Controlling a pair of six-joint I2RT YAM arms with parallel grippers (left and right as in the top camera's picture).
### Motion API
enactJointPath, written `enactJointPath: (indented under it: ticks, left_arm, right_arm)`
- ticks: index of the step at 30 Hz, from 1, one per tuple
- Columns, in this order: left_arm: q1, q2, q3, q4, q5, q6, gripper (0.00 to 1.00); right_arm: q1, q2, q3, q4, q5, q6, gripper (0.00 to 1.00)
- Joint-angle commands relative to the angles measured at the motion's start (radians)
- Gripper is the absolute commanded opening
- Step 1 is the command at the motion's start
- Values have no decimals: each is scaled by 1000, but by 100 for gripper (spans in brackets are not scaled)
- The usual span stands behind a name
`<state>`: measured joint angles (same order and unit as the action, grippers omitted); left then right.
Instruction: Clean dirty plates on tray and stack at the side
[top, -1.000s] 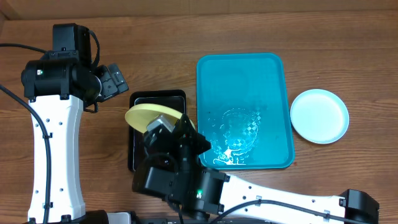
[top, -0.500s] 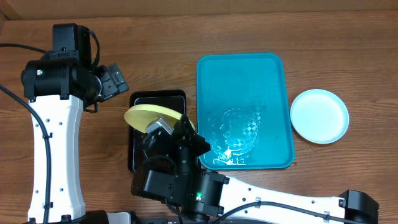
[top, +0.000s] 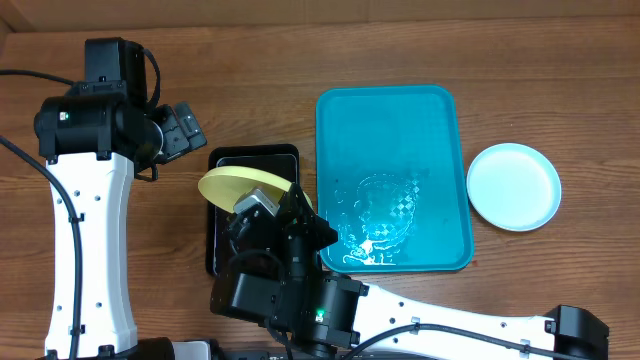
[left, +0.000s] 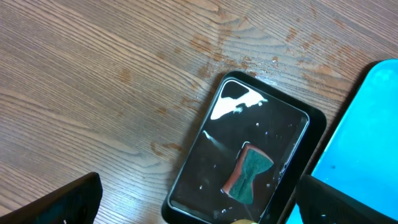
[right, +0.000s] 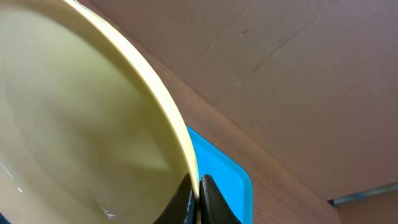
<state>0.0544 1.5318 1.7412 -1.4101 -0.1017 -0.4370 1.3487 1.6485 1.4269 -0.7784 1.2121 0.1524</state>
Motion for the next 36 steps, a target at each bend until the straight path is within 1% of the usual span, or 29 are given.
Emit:
enactJointPath:
  ticks: [1,6,13,36]
  left_arm:
    - [4,-7,9,0,-13,19,100]
    - [4,-7,9,0,-13,19,100]
    - [4,-7,9,0,-13,19,100]
    - [4,-7,9,0,-13,19,100]
  right_arm:
    - [-7,-2,20,8,24,3,4]
    - [-56,-2,20,5,-3,3,4]
    - [-135,-2,20,5,-113,3,4]
    - [-138,-2,20,18,-118,12,4]
